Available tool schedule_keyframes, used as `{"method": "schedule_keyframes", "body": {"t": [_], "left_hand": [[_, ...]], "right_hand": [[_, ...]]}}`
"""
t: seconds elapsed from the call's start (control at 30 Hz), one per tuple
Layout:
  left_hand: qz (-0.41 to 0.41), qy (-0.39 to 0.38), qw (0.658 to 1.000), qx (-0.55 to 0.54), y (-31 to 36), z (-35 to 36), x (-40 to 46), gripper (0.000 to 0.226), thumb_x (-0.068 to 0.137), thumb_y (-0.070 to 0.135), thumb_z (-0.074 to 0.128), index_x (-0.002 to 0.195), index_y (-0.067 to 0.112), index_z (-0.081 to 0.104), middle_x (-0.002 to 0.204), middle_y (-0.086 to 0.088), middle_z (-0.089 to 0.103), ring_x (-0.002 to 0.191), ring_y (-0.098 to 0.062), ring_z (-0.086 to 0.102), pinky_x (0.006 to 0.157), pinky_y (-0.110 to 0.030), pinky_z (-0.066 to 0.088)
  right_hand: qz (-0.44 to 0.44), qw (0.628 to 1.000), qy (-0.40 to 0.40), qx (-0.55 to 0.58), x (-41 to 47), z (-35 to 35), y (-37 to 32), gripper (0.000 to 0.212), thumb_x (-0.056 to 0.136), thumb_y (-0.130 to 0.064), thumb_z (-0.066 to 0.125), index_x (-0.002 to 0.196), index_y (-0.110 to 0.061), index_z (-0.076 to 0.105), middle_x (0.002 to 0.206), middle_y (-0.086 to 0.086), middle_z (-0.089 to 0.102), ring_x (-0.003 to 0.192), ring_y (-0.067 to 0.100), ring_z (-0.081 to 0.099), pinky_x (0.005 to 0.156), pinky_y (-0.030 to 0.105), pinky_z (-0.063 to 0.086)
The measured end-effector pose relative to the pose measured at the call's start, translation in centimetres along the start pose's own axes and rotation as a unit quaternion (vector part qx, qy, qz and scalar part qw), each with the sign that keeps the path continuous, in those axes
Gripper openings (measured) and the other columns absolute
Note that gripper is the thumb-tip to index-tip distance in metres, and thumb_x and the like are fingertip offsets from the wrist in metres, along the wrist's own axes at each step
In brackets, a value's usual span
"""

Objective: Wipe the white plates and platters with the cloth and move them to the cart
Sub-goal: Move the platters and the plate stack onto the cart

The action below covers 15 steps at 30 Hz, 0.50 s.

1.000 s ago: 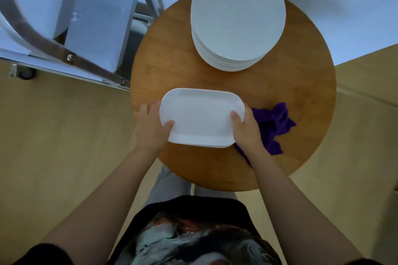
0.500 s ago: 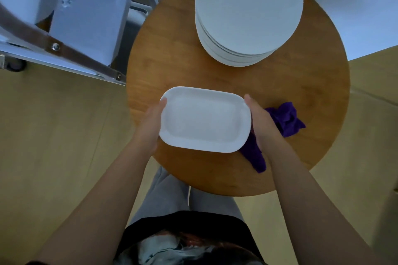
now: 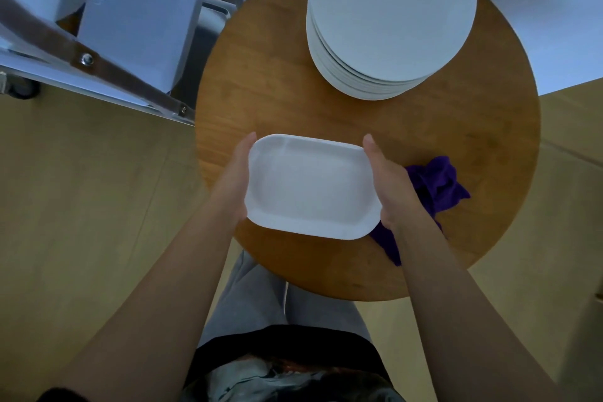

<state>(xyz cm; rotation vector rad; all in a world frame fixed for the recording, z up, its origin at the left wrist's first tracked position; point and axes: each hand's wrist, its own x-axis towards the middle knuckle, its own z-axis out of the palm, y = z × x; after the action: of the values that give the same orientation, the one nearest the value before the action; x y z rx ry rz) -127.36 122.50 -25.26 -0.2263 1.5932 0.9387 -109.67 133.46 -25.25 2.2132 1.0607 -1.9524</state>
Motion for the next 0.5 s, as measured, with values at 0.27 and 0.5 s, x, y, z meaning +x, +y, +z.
{"method": "schedule_keyframes", "body": {"t": [0.27, 0.5], "left_hand": [[0.061, -0.022, 0.998, 0.007, -1.0, -0.3, -1.8, 0.075, 0.076, 0.073, 0.044, 0.133, 0.024, 0.048, 0.131, -0.007, 0.055, 0.12, -0.028, 0.053, 0.102, -0.053, 0.042], [0.094, 0.007, 0.992, 0.086, -1.1, -0.3, -1.6, 0.082, 0.065, 0.074, 0.047, 0.131, 0.025, 0.049, 0.123, -0.003, 0.059, 0.112, -0.024, 0.057, 0.097, -0.051, 0.046]], "right_hand": [[-0.051, 0.997, -0.053, 0.017, -0.6, -0.3, 2.0, 0.076, 0.057, -0.075, 0.056, 0.115, -0.026, 0.057, 0.113, -0.003, 0.064, 0.102, 0.02, 0.063, 0.09, 0.046, 0.051], [-0.076, 0.997, -0.01, -0.025, -0.3, -0.1, 1.8, 0.049, 0.081, -0.071, 0.042, 0.109, -0.032, 0.05, 0.096, -0.019, 0.057, 0.087, 0.002, 0.055, 0.062, 0.022, 0.04]]}}
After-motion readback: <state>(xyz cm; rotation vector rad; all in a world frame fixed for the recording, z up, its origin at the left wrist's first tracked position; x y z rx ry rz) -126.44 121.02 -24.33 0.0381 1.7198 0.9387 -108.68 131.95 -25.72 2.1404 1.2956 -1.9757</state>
